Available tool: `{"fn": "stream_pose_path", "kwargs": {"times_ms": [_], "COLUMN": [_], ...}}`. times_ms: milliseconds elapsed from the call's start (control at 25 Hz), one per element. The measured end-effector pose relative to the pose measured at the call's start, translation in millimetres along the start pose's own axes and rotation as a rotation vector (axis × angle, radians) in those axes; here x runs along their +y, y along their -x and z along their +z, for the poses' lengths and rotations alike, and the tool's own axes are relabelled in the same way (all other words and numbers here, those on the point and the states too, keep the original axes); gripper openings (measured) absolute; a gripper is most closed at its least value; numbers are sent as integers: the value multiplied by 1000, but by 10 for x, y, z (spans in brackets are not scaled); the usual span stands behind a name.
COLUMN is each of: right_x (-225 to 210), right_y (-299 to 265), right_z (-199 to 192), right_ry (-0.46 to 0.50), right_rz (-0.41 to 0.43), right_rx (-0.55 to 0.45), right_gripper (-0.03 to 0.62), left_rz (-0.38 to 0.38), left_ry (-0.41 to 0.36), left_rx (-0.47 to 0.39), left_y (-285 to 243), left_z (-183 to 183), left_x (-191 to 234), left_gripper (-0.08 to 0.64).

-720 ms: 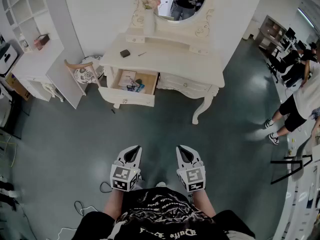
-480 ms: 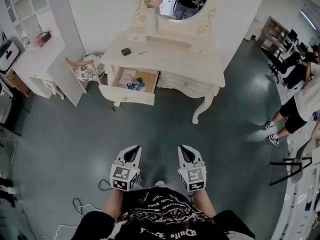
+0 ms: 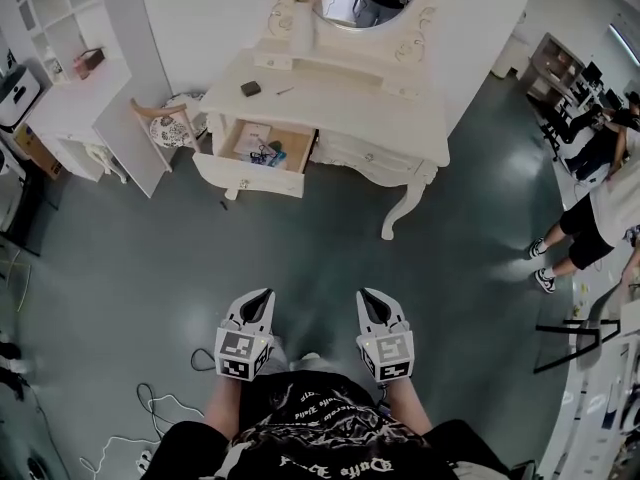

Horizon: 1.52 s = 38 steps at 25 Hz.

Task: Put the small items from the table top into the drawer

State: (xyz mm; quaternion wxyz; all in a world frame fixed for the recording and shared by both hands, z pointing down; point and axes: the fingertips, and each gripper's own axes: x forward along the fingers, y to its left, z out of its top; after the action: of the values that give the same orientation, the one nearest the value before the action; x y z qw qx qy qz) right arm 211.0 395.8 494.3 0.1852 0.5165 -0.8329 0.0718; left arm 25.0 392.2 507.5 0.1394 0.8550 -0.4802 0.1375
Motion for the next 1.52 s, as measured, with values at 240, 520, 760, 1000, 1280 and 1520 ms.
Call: {"fn": "stream_pose_path", "kwargs": {"times_ms": [240, 520, 760, 1000, 1280, 1520], "right_x": [-3, -190, -365, -482, -478, -314], "right_y": [-69, -356, -778, -1245, -1735, -2081], "right_z": [-25, 93, 294, 524, 734, 930], "right_ry": [11, 13, 14, 5, -21, -3], "right_rz": [12, -28, -58, -87, -127, -121], "right_rx": [2, 8, 16, 12, -9, -25], "right_gripper": [12, 12, 12, 12, 12, 12], "left_rz": [-5, -47, -114, -174, -211, -211], "left_ry": [2, 13, -28, -60, -87, -78], "left_rx": [-10, -12, -9, -7, 16, 8], "left_y": [-136, -516, -967, -1349, -1562, -1682], "left_z": [11, 147, 381, 649, 768, 877], "left_x": [51, 279, 538, 874, 1354, 1764], "left_gripper": [15, 15, 17, 17, 17, 15]}}
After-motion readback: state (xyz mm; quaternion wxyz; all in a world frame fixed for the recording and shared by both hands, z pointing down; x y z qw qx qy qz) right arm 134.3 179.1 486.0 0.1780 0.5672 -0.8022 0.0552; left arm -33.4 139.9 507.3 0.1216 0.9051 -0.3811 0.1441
